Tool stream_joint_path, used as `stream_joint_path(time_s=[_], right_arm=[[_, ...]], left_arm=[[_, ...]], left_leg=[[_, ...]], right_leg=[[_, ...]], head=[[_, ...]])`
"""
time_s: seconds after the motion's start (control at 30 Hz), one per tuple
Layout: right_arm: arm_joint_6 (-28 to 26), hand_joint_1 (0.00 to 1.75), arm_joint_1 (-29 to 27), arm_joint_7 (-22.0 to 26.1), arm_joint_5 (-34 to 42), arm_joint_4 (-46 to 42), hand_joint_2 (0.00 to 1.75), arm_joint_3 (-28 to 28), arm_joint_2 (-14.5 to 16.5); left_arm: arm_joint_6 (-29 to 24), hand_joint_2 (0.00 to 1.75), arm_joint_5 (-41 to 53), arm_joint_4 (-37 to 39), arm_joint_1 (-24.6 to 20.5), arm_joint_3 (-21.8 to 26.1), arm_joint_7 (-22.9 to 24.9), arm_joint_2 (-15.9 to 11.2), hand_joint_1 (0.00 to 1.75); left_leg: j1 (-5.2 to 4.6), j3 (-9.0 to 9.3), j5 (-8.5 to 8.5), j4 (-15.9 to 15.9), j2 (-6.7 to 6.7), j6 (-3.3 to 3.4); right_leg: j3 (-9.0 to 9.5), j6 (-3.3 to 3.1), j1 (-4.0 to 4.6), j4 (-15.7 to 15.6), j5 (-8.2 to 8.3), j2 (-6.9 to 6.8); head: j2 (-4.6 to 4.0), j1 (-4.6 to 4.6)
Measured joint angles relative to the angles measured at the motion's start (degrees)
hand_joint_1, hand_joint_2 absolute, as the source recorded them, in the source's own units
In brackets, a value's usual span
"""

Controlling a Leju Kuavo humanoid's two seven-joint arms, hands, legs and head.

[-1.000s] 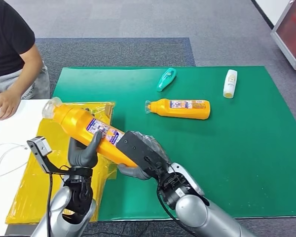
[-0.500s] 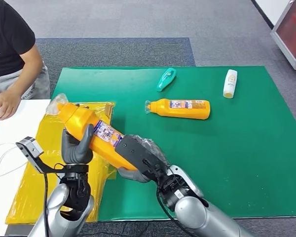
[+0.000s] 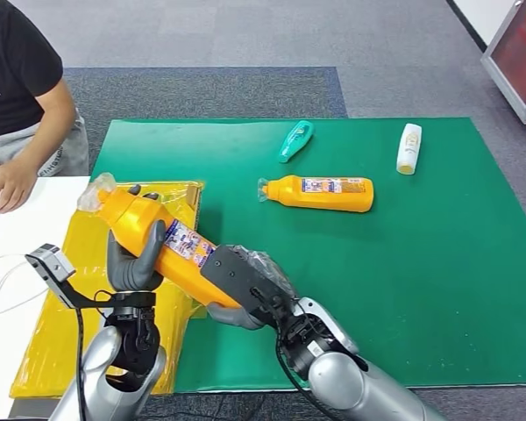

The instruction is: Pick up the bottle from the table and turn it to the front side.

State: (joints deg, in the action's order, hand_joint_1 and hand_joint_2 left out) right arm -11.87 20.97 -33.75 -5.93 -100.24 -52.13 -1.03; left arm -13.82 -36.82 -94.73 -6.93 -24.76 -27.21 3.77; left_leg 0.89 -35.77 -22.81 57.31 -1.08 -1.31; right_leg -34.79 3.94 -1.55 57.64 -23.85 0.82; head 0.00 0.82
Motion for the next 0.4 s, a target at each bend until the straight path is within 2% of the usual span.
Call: stream_joint_path(time_s=[0.07, 0.1, 0.2, 0.23, 0.4], right_arm=[[0.2, 1.73, 0.0, 0.0, 0.5, -0.1, 1.75, 0.0, 0.0], [0.3, 1.40, 0.0, 0.0, 0.8, -0.2, 1.75, 0.0, 0.0], [0.9, 0.12, 0.0, 0.0, 1.9, -0.4, 1.75, 0.0, 0.0], [1.0, 0.01, 0.0, 0.0, 2.3, -0.6, 1.75, 0.0, 0.0], [1.1, 0.00, -0.2, 0.0, 2.9, -1.7, 1.75, -0.1, 0.0]], left_arm=[[-0.6, 1.75, -0.4, 0.0, 0.0, 0.0, 0.1, 0.1, 1.75], [-0.8, 1.75, -0.7, 0.0, 0.0, 0.0, 0.2, 0.2, 1.75], [-1.2, 1.75, -1.2, 0.0, -0.1, 0.1, 0.4, 0.3, 1.75], [-1.4, 1.75, -1.3, 0.0, -0.1, 0.1, 0.5, 0.3, 1.75], [-2.8, 1.75, -1.4, 0.3, -0.3, 1.0, 0.5, 0.3, 1.75]], left_leg=[[0.00, 0.00, 0.00, 0.0, 0.00, 0.00], [0.00, 0.00, 0.00, 0.0, 0.00, 0.00], [0.00, 0.00, 0.00, 0.0, 0.00, 0.00], [0.00, 0.00, 0.00, 0.0, 0.00, 0.00], [0.00, 0.00, 0.00, 0.0, 0.02, 0.00]], right_leg=[[0.00, 0.00, 0.00, 0.0, 0.00, 0.00], [-0.01, 0.00, 0.00, 0.0, 0.00, 0.00], [-0.01, 0.00, 0.00, 0.0, 0.00, 0.00], [-0.02, 0.00, 0.00, 0.0, 0.00, 0.01], [-0.04, 0.00, 0.01, 0.0, 0.00, 0.02]], head=[[0.00, 0.00], [0.00, 0.00], [0.00, 0.00], [0.00, 0.01], [0.00, 0.00]])
